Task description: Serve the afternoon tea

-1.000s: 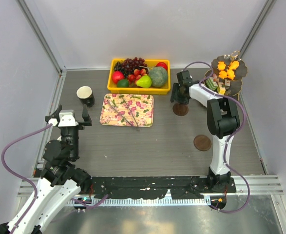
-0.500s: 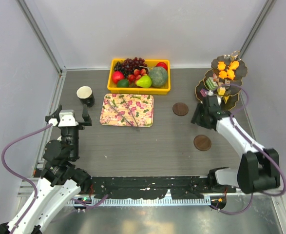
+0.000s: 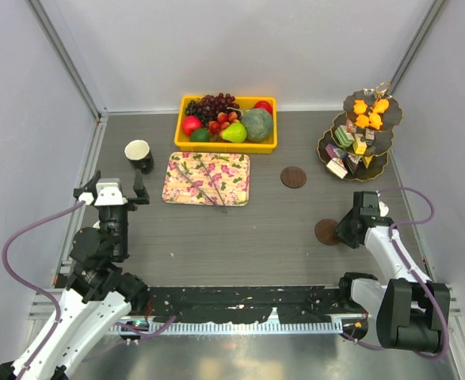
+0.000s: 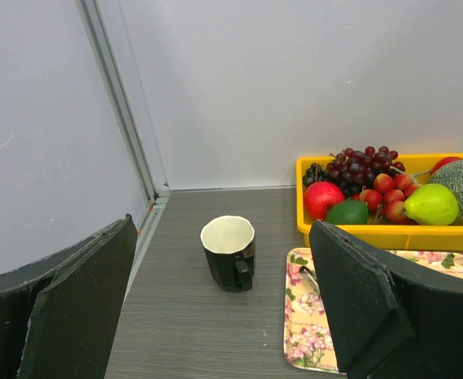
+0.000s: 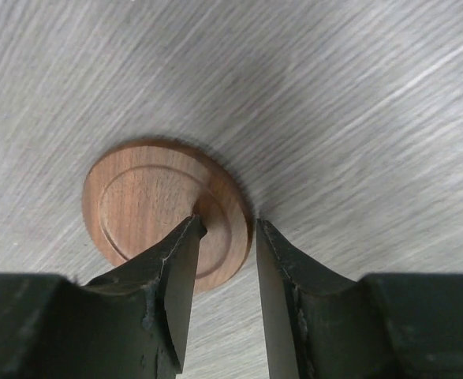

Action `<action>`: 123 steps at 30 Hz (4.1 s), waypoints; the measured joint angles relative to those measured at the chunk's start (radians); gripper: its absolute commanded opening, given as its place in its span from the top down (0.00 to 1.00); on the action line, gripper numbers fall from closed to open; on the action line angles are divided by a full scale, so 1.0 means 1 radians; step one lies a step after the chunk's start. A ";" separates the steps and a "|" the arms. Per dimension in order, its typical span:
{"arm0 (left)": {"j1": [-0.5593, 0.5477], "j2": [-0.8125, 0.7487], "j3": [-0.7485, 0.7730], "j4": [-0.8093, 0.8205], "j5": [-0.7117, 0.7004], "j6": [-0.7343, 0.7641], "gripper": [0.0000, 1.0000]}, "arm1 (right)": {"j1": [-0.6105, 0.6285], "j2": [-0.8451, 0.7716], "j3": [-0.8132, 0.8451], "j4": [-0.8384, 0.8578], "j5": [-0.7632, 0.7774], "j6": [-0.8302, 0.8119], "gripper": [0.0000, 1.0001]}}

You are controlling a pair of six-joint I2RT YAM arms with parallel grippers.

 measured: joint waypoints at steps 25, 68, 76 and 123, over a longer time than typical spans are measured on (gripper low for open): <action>0.000 0.000 0.000 0.001 0.000 0.001 0.01 | -0.002 0.315 0.109 0.357 -0.052 0.239 0.91; 0.000 -0.013 0.000 0.000 0.000 0.000 0.01 | -0.006 0.292 0.182 0.204 -0.085 0.050 0.46; 0.000 0.018 0.009 -0.024 0.010 -0.031 0.01 | 0.004 0.016 0.270 0.103 -0.104 -0.119 0.15; 0.800 1.527 0.968 -0.608 0.767 -0.652 0.58 | 0.557 -0.191 0.211 0.233 -0.100 -0.388 0.09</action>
